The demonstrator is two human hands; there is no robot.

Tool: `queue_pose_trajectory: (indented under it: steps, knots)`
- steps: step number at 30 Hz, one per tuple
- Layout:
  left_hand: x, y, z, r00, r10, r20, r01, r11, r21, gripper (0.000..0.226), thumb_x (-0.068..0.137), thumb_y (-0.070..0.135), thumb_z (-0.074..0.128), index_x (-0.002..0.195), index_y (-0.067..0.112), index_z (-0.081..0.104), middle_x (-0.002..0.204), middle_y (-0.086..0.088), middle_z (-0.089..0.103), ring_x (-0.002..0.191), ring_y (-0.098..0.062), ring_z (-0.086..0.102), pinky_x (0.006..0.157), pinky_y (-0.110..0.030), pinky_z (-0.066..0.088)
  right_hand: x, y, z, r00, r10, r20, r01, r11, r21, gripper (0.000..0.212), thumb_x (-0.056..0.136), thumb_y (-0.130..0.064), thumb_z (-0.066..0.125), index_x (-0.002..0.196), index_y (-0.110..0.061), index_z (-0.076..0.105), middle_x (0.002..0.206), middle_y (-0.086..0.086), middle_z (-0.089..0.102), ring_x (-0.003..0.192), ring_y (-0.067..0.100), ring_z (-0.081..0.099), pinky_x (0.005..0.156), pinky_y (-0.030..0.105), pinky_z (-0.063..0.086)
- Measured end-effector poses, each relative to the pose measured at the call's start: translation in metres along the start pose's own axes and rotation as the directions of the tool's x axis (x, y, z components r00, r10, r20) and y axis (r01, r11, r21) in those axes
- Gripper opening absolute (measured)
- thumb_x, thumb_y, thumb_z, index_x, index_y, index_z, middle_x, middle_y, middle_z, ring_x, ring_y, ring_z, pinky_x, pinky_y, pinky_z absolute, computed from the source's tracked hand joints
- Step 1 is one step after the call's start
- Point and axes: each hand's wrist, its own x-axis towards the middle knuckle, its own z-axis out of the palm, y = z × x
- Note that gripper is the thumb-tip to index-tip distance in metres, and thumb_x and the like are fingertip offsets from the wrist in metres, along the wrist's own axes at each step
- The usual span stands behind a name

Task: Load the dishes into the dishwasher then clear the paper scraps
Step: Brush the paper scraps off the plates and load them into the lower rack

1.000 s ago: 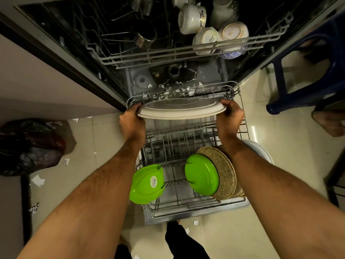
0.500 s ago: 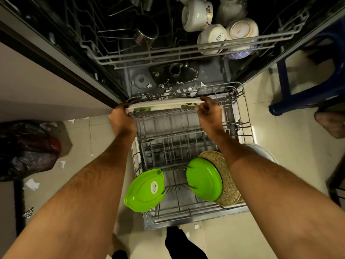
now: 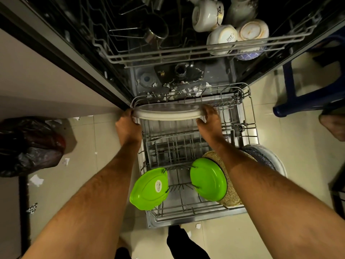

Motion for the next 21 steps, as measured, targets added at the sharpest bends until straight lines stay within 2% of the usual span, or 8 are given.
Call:
queue_pose_trajectory:
  steps: [2,5,7,9,11,13,16,21]
  knots:
    - [-0.010,-0.005,0.001,0.999,0.019,0.049,-0.022,0.998,0.052,0.043,0.092,-0.001,0.055,0.128,0.017,0.068,0.110,-0.016,0.074,0.099,-0.031,0.070,0.095,-0.038,0.054,-0.004,0.003,0.000,1.000,0.009,0.009,-0.009,1.000,-0.001,0.059,0.082,0.004,0.068,0.138,-0.014,0.059,0.135,0.008,0.055,0.119,0.015,0.056,0.095,0.008,0.047]
    - [-0.017,-0.012,0.003,0.994,0.017,0.112,-0.024,0.998,0.057,0.047,0.087,-0.001,0.058,0.129,0.019,0.068,0.111,-0.017,0.073,0.101,-0.034,0.069,0.095,-0.037,0.053,-0.003,0.002,-0.002,0.999,0.030,0.024,-0.029,0.999,-0.025,0.064,0.081,0.006,0.070,0.141,-0.011,0.055,0.138,0.011,0.052,0.118,0.013,0.049,0.083,-0.008,0.034]
    - [-0.017,-0.016,0.006,0.987,0.031,0.160,-0.043,0.996,0.072,0.048,0.083,-0.001,0.060,0.127,0.017,0.068,0.112,-0.018,0.073,0.104,-0.036,0.068,0.095,-0.040,0.053,0.002,0.003,-0.005,0.999,0.017,0.037,-0.015,0.998,-0.059,0.067,0.081,0.007,0.070,0.143,-0.013,0.053,0.140,0.011,0.050,0.119,0.015,0.048,0.079,-0.011,0.030]
    - [-0.020,-0.020,0.008,0.976,0.051,0.211,-0.067,0.995,0.068,0.050,0.080,-0.005,0.061,0.126,0.014,0.069,0.115,-0.018,0.072,0.107,-0.036,0.067,0.096,-0.042,0.054,0.002,0.005,-0.005,0.994,0.018,0.107,-0.006,0.993,-0.116,0.072,0.083,0.004,0.071,0.148,-0.018,0.049,0.144,0.011,0.047,0.121,0.016,0.048,0.088,-0.004,0.031]
    - [-0.024,-0.023,0.009,0.974,0.042,0.221,-0.054,0.997,0.048,0.049,0.080,-0.006,0.061,0.125,0.012,0.068,0.117,-0.018,0.071,0.109,-0.036,0.067,0.096,-0.043,0.055,-0.003,0.009,-0.004,0.984,0.040,0.172,-0.012,0.987,-0.161,0.078,0.082,0.001,0.074,0.151,-0.020,0.045,0.148,0.011,0.045,0.128,0.022,0.049,0.102,0.015,0.038]
    - [-0.027,-0.026,0.010,0.969,0.023,0.246,-0.035,0.998,0.044,0.045,0.084,-0.005,0.060,0.125,0.012,0.067,0.118,-0.016,0.071,0.111,-0.035,0.065,0.097,-0.040,0.053,-0.009,0.015,-0.002,0.974,0.073,0.213,-0.024,0.974,-0.224,0.082,0.080,0.005,0.072,0.153,-0.015,0.041,0.153,0.014,0.040,0.138,0.030,0.043,0.113,0.026,0.034]
    - [-0.025,-0.033,0.012,0.957,0.012,0.289,-0.027,0.999,0.047,0.038,0.090,0.000,0.060,0.125,0.013,0.066,0.120,-0.012,0.070,0.114,-0.031,0.065,0.100,-0.036,0.051,-0.013,0.022,0.004,0.951,0.126,0.284,-0.029,0.946,-0.323,0.088,0.078,0.013,0.067,0.156,-0.010,0.034,0.162,0.018,0.024,0.147,0.035,0.032,0.119,0.028,0.025]
    - [-0.022,-0.041,0.015,0.946,-0.022,0.322,-0.012,0.995,0.103,0.040,0.087,0.000,0.062,0.125,0.012,0.065,0.122,-0.017,0.069,0.117,-0.036,0.063,0.101,-0.044,0.052,-0.015,0.025,0.012,0.934,0.178,0.309,-0.040,0.913,-0.406,0.088,0.083,0.009,0.063,0.159,-0.016,0.028,0.164,0.017,0.012,0.147,0.036,0.032,0.119,0.032,0.029]
